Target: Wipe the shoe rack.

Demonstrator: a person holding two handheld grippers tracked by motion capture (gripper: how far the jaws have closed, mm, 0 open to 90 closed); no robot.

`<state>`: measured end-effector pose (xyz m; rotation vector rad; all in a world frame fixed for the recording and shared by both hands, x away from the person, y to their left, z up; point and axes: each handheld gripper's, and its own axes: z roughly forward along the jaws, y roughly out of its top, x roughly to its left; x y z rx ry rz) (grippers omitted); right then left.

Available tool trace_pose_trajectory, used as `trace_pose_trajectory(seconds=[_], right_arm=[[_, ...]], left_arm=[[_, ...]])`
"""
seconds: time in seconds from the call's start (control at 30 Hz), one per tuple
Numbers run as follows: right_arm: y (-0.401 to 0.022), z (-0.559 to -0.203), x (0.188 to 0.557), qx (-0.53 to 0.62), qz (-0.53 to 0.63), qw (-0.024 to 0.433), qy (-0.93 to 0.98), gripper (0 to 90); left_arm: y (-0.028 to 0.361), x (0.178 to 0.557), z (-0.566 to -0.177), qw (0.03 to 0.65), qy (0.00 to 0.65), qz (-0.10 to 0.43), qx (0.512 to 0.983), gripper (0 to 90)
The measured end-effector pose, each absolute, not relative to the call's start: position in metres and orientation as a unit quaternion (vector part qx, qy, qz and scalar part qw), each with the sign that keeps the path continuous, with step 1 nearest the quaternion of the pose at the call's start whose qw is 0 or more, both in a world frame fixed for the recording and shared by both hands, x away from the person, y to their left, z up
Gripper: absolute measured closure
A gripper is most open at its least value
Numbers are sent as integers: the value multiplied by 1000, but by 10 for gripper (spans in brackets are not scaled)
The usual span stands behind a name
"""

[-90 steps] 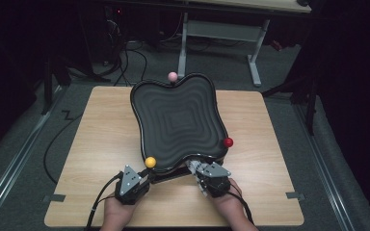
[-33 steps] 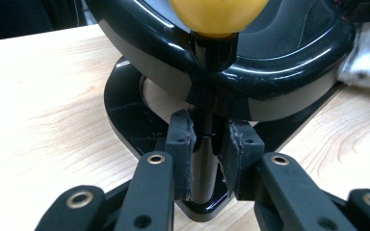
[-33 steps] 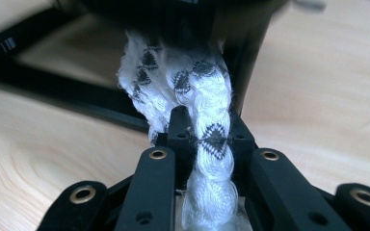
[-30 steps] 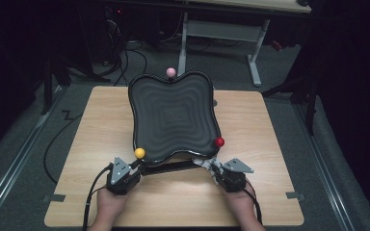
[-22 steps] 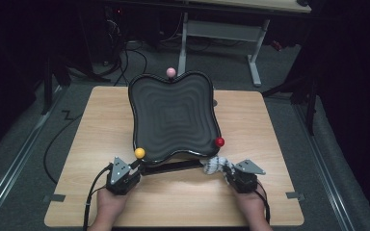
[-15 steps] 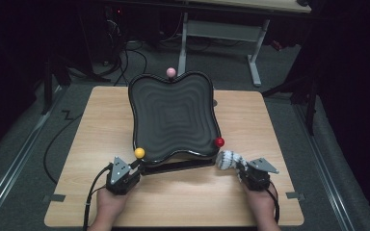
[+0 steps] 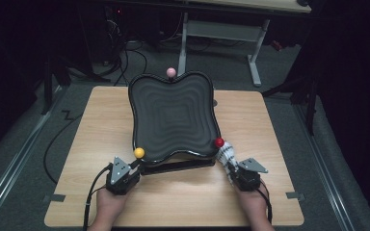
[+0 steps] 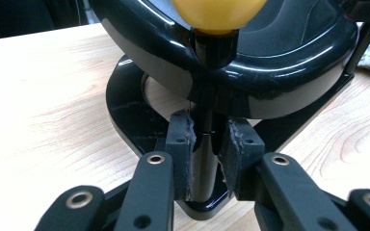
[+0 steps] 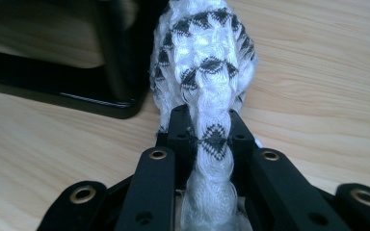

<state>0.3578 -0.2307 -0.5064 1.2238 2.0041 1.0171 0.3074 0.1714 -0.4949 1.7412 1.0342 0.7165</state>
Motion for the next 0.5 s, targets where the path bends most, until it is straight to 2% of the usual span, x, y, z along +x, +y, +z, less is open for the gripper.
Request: trace_pose_trajectory(seconds=[0.23, 0.5], right_arm=[[-207, -508, 356, 437, 384, 277, 765, 786], [-210, -481, 350, 436, 456, 271, 727, 789]], left_arm=[[171, 307, -495, 476, 423, 294, 713, 744], [172, 305, -495, 475, 419, 296, 715, 743]])
